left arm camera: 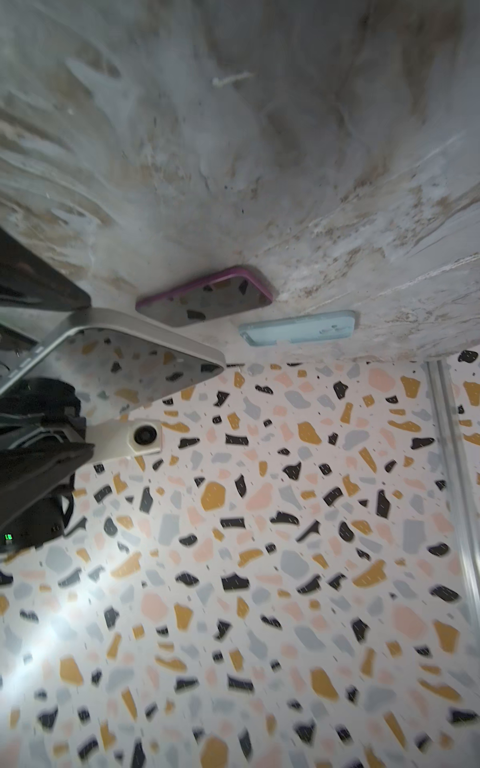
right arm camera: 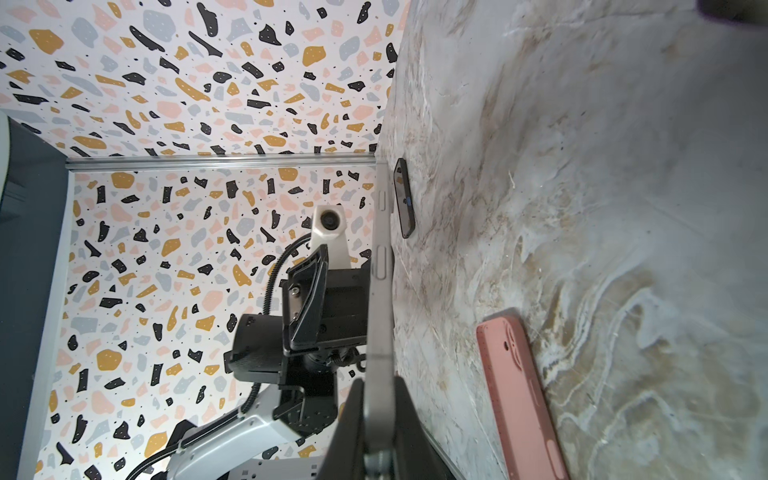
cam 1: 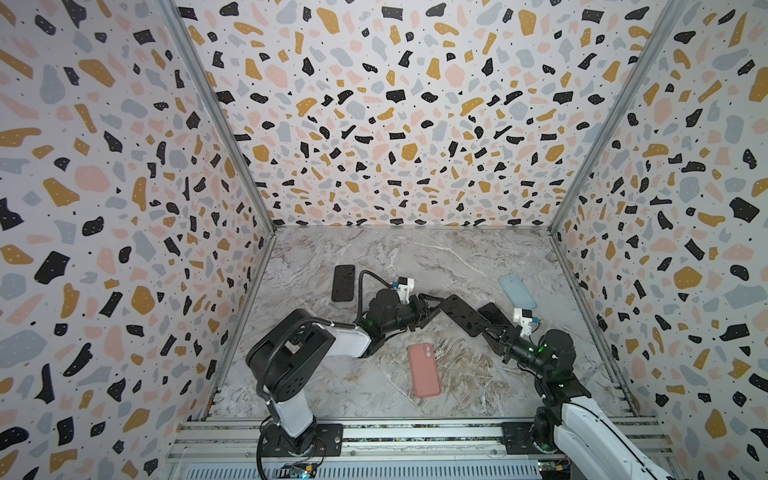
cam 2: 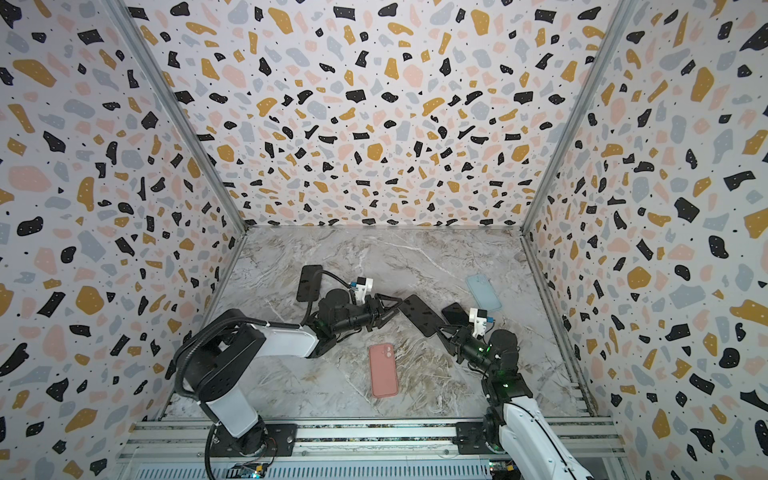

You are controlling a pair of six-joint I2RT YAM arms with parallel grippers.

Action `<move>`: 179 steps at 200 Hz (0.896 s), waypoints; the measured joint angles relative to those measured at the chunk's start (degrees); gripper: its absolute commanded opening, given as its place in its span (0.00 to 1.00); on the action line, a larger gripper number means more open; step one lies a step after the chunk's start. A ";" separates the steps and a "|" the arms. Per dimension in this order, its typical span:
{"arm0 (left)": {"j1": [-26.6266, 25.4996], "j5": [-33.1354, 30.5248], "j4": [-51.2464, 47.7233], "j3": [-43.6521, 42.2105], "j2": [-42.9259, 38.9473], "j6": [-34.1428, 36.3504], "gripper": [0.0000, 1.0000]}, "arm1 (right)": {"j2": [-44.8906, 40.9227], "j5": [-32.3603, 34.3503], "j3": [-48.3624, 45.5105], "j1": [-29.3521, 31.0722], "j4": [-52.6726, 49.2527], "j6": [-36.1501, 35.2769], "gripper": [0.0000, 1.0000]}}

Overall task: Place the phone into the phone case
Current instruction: 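Grasp the pink case edge with the left gripper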

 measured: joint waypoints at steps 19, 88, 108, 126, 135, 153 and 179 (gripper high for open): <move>0.09 -0.92 -15.89 5.01 -2.62 12.04 0.55 | 0.50 -0.63 0.00 -1.18 -1.40 -1.49 0.00; 0.13 -11.02 -56.68 17.55 -2.75 44.48 0.51 | 2.89 -2.49 0.04 -2.89 -3.72 -5.22 0.00; 0.07 -13.53 -62.53 18.16 -2.01 49.62 0.51 | 2.97 -2.71 0.07 -2.89 -3.76 -6.08 0.00; -0.59 -15.82 -66.40 18.82 -1.36 53.29 0.51 | 2.97 -2.73 0.07 -2.89 -3.76 -6.62 0.00; -1.20 -17.05 -68.22 19.58 -0.72 54.95 0.51 | 3.02 -2.75 0.07 -2.93 -3.76 -6.86 0.00; -2.82 -19.45 -70.64 21.09 0.87 57.70 0.51 | 3.06 -2.73 0.07 -2.95 -3.78 -7.28 0.00; -4.79 -22.27 -72.96 21.94 2.54 60.26 0.51 | 3.08 -2.73 0.07 -2.97 -3.80 -7.54 0.00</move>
